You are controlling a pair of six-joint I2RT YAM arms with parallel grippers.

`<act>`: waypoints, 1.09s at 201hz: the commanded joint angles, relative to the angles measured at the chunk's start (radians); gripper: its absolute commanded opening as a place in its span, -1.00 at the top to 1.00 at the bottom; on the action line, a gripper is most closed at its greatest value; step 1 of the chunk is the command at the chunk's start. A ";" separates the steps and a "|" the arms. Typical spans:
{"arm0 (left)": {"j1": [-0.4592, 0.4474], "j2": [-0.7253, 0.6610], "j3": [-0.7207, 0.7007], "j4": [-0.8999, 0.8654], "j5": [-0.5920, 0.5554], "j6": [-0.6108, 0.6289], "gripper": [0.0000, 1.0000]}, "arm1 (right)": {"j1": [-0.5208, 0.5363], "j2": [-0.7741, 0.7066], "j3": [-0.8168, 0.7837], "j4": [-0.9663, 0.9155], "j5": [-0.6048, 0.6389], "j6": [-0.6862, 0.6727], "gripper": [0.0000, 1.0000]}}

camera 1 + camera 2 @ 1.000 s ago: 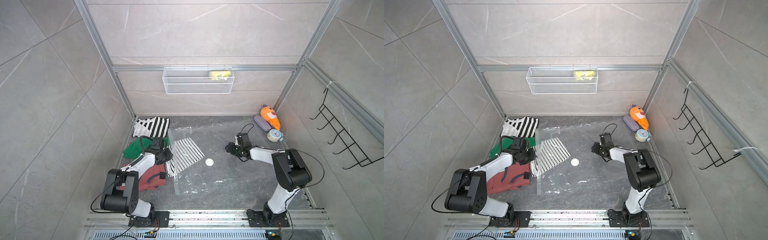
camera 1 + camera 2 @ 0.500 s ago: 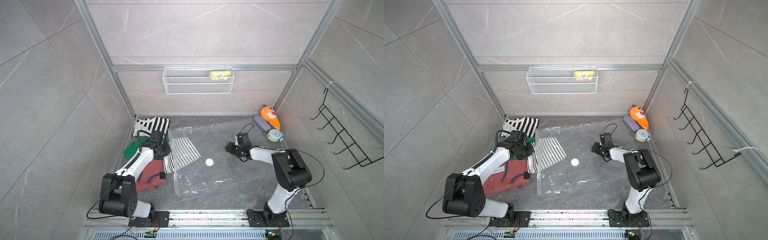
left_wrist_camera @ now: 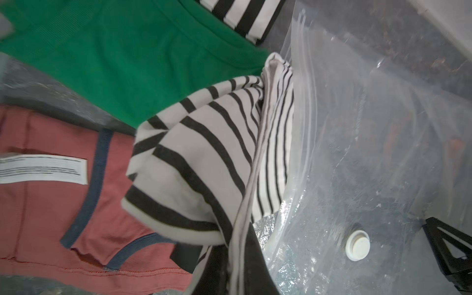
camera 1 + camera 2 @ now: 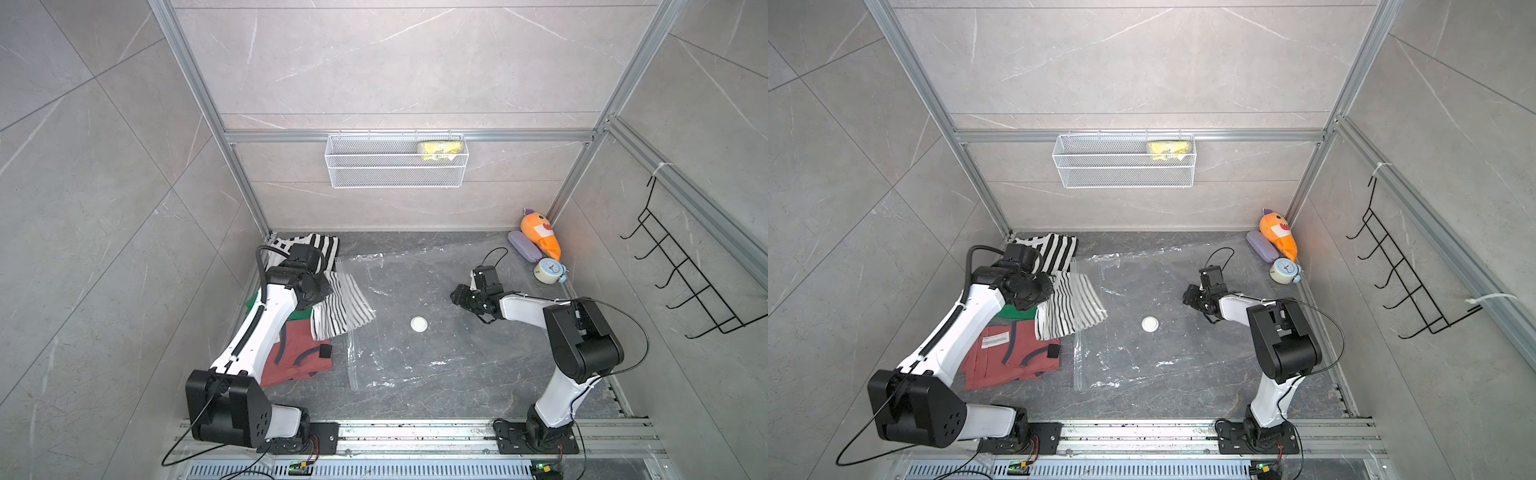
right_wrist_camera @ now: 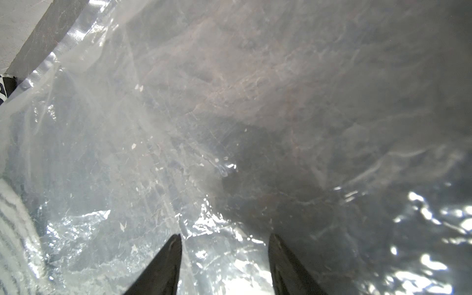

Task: Take the tank top out of the vacuum bag
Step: Take out the tank top from the vacuum bag, then place the tank top at the center of the board.

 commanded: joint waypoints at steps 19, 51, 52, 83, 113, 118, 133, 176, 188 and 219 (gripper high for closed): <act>0.004 -0.083 0.136 0.027 -0.060 0.083 1.00 | 0.004 0.011 -0.009 -0.038 -0.009 0.002 -0.19; 0.000 -0.065 0.218 0.173 -0.010 0.151 1.00 | 0.004 -0.001 -0.015 -0.036 -0.020 -0.043 -0.46; -0.001 -0.063 0.222 0.176 -0.009 0.154 1.00 | 0.004 -0.002 -0.016 -0.034 -0.022 -0.045 -0.47; -0.013 0.022 0.341 0.259 0.036 0.225 1.00 | 0.008 -0.055 -0.067 0.050 -0.041 -0.074 -0.75; -0.043 0.134 0.486 0.308 0.088 0.250 1.00 | 0.012 -0.083 -0.081 0.075 -0.048 -0.083 -0.76; -0.055 0.155 0.511 0.318 0.085 0.262 1.00 | 0.013 -0.083 -0.082 0.079 -0.049 -0.082 -0.76; -0.095 0.222 0.584 0.337 0.075 0.277 1.00 | 0.014 -0.080 -0.083 0.086 -0.058 -0.079 -0.76; -0.201 0.446 0.812 0.353 0.109 0.278 1.00 | 0.015 -0.078 -0.072 0.063 -0.049 -0.080 -0.76; -0.220 0.517 0.869 0.354 0.119 0.258 1.00 | 0.015 -0.078 -0.070 0.058 -0.044 -0.080 -0.76; -0.274 0.688 1.007 0.404 0.203 0.189 1.00 | 0.015 -0.071 -0.057 0.034 -0.038 -0.084 -0.75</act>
